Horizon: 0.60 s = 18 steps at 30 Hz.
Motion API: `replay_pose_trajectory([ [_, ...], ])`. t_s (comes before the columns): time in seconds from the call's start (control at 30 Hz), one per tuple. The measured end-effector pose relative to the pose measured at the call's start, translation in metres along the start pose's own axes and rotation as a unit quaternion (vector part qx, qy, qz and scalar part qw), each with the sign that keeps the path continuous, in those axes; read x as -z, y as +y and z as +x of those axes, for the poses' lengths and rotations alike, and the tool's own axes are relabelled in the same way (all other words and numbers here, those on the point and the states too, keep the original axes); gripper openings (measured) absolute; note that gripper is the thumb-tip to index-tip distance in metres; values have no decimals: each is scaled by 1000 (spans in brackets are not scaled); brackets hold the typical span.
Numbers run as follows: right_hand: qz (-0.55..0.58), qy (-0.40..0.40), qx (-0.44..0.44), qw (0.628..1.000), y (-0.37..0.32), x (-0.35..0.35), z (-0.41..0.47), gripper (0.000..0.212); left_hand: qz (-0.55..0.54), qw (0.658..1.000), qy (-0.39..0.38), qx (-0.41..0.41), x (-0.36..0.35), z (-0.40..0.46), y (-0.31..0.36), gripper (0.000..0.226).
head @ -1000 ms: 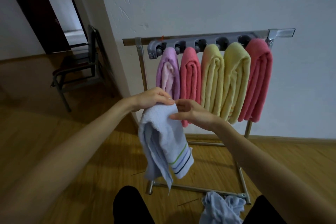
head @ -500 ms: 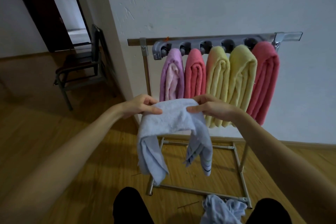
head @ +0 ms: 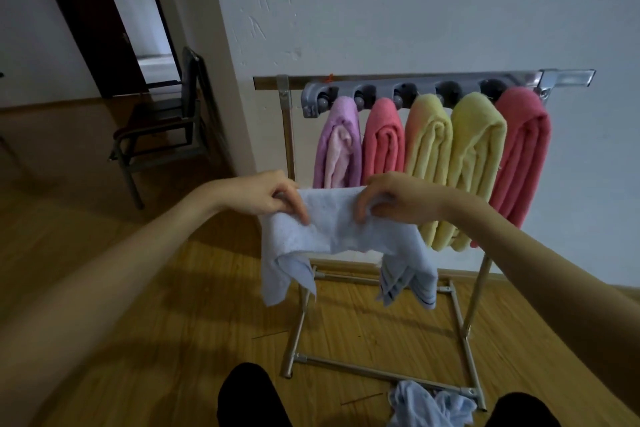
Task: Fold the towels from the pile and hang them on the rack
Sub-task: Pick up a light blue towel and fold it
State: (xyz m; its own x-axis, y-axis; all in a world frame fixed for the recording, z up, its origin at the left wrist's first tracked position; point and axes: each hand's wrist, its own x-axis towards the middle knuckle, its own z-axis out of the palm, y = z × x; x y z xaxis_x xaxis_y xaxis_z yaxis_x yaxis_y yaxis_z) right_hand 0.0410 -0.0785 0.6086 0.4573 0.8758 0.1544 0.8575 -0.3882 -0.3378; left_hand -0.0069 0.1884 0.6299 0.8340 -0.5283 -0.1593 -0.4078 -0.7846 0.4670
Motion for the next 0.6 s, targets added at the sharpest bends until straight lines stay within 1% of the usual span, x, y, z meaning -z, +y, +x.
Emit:
replay_pose_trajectory([
  [0.07,-65,-17,-15,998,-6,-2,11,36,59,998,31,8,0,2,-4,31],
  [0.1,-90,-6,-17,996,-8,-2,17,38,86,994,69,15,-1,2,-7,31],
  [0.2,-143,70,-30,987,-10,-2,33,43,122,972,198,36,-3,1,-23,35],
  [0.27,-144,119,-34,982,-10,1,45,46,124,957,257,48,-3,-1,-33,40],
  [0.33,-145,150,-27,978,-14,3,57,47,136,940,308,57,-2,-2,-35,45],
  [0.43,-161,192,-25,968,-22,4,75,46,178,912,364,69,6,1,-39,49],
  [0.53,-198,216,-63,954,-27,4,99,52,215,877,417,99,21,8,-48,47],
  [0.6,-197,235,-87,948,-31,5,115,53,232,861,440,106,33,11,-50,43],
])
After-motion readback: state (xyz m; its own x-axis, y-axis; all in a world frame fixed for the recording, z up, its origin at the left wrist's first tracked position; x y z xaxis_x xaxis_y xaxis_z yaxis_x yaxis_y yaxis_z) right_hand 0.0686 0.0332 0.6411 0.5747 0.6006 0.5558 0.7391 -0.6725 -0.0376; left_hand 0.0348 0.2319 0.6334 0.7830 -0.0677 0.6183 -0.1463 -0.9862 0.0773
